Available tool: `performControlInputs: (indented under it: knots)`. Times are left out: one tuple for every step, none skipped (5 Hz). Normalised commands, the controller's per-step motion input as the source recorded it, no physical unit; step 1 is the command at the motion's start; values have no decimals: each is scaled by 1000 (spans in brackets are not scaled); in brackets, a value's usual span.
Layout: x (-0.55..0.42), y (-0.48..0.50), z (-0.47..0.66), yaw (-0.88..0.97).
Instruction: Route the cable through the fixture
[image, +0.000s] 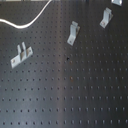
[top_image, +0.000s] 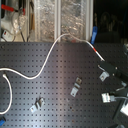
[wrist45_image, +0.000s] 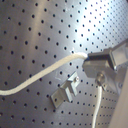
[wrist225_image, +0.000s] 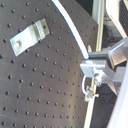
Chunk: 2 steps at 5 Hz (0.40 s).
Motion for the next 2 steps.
performControlInputs:
  knots:
    - [-7,-12,0,0]
    - [0,0,0,11]
